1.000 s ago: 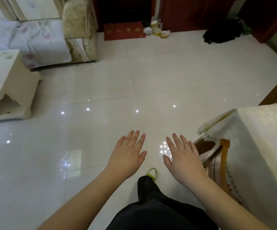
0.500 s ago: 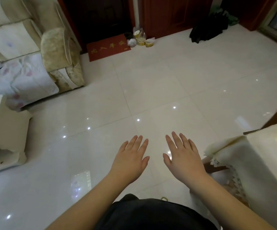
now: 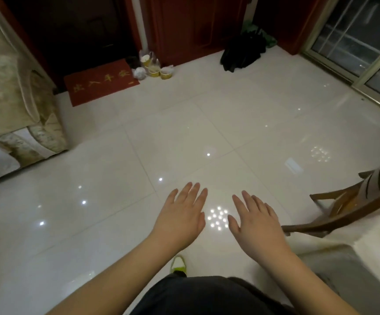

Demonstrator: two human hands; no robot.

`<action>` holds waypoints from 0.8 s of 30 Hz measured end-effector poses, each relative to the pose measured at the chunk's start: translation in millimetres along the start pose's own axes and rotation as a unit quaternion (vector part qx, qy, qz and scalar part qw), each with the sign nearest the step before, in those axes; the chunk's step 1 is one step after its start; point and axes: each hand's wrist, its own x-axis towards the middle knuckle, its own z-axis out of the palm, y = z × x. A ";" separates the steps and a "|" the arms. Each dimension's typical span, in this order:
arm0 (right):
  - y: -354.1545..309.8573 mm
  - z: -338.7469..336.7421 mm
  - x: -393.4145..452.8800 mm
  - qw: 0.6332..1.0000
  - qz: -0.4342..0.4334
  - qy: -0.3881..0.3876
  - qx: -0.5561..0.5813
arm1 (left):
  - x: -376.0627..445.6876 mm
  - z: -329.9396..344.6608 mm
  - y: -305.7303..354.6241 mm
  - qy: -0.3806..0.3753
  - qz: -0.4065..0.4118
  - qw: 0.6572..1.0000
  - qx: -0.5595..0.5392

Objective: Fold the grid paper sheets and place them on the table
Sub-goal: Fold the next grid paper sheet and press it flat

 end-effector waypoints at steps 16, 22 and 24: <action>146.5 -72.2 157.0 0.979 0.181 0.028 0.090 | 295.7 -53.1 51.3 -0.023 0.182 0.982 0.036; 236.7 -117.5 211.9 0.970 0.206 0.057 0.117 | 399.1 -86.4 112.2 -0.018 0.217 0.974 0.058; 260.0 -132.9 228.8 0.966 0.218 0.069 0.124 | 431.6 -95.9 134.7 -0.016 0.224 0.973 0.057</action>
